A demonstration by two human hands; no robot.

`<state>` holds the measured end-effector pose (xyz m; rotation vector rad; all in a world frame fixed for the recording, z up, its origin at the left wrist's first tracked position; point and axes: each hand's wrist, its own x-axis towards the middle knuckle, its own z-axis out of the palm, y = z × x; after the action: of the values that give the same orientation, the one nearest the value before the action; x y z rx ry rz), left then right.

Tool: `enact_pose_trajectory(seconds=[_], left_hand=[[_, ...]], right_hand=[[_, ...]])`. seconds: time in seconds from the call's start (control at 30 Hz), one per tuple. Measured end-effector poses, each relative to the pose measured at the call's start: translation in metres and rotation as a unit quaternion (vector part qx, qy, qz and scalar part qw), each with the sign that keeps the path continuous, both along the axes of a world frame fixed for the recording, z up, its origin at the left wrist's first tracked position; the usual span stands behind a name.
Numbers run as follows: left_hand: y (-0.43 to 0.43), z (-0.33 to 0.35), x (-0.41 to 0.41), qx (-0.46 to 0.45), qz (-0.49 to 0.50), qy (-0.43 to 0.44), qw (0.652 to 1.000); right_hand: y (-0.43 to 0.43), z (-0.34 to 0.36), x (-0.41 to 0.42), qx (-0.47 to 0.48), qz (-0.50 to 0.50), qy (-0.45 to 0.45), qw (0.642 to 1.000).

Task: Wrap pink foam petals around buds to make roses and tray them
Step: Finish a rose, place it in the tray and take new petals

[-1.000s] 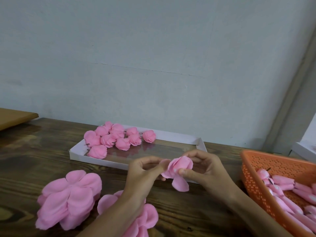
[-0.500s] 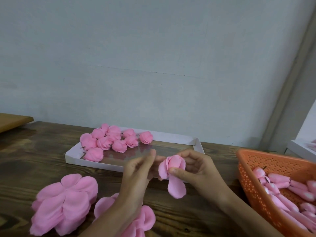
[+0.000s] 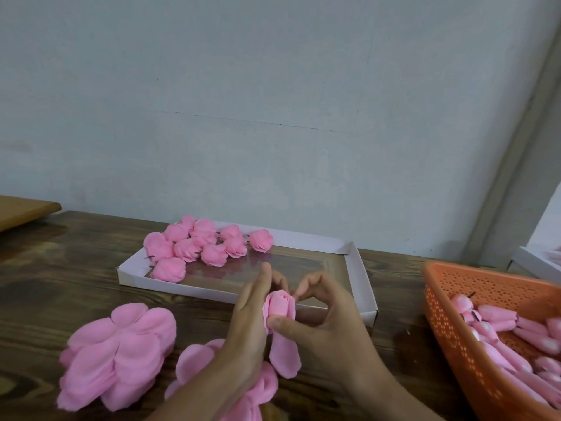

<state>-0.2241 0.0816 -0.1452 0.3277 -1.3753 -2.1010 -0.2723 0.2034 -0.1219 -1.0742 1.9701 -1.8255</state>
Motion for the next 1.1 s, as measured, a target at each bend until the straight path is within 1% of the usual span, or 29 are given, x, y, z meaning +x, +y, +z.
enact_pose_trajectory(seconds=[0.1,0.2,0.27,0.33,0.37,0.43,0.47,0.53,0.63,0.7,0.77,0.83,0.93,1.03,1.1], left_hand=[[-0.001,0.0,0.0,-0.019,0.009,-0.004,1.0],[0.001,-0.001,0.001,0.003,0.025,-0.022,0.999],[0.001,-0.002,0.003,0.024,0.018,-0.025,0.999],[-0.001,-0.001,0.003,0.037,0.031,-0.016,0.999],[-0.002,0.0,0.003,0.051,0.046,-0.015,0.998],[-0.005,0.004,0.004,0.091,0.077,-0.008,0.993],[-0.006,0.006,0.004,0.114,0.09,-0.002,0.989],[-0.008,0.008,0.0,0.135,0.121,0.001,0.983],[-0.008,0.005,-0.003,0.115,0.156,0.0,0.981],[-0.006,0.003,-0.003,0.081,0.166,0.002,0.983],[-0.003,0.003,-0.002,0.068,0.167,0.007,0.984],[0.001,0.003,-0.001,0.068,0.159,0.033,0.984],[0.004,0.002,0.002,0.051,0.149,0.058,0.986],[0.003,0.002,0.004,0.043,0.145,0.054,0.987],[0.002,0.004,0.003,0.05,0.152,0.042,0.986]], right_hand=[[0.0,-0.002,0.002,0.002,-0.041,0.028,0.999],[-0.001,-0.006,0.004,-0.001,-0.042,0.045,0.998],[-0.003,-0.006,0.006,-0.031,-0.029,0.02,0.999],[-0.005,-0.005,0.006,-0.047,-0.024,-0.023,0.998],[-0.005,-0.005,0.005,-0.034,-0.031,-0.036,0.998],[-0.004,-0.005,0.0,0.044,-0.036,-0.038,0.998],[-0.002,-0.005,-0.001,0.082,-0.016,-0.052,0.995],[-0.001,-0.007,-0.002,0.111,0.029,-0.086,0.99],[-0.001,-0.011,0.003,0.084,0.025,-0.064,0.994],[-0.002,-0.009,0.009,0.055,0.021,-0.051,0.997],[-0.003,-0.006,0.014,0.031,0.025,-0.046,0.998],[-0.004,-0.001,0.018,0.006,0.024,-0.063,0.998],[-0.005,0.005,0.022,-0.032,0.04,-0.111,0.993],[-0.005,0.005,0.024,-0.066,0.053,-0.159,0.984],[-0.004,0.002,0.022,-0.073,0.056,-0.149,0.984]])
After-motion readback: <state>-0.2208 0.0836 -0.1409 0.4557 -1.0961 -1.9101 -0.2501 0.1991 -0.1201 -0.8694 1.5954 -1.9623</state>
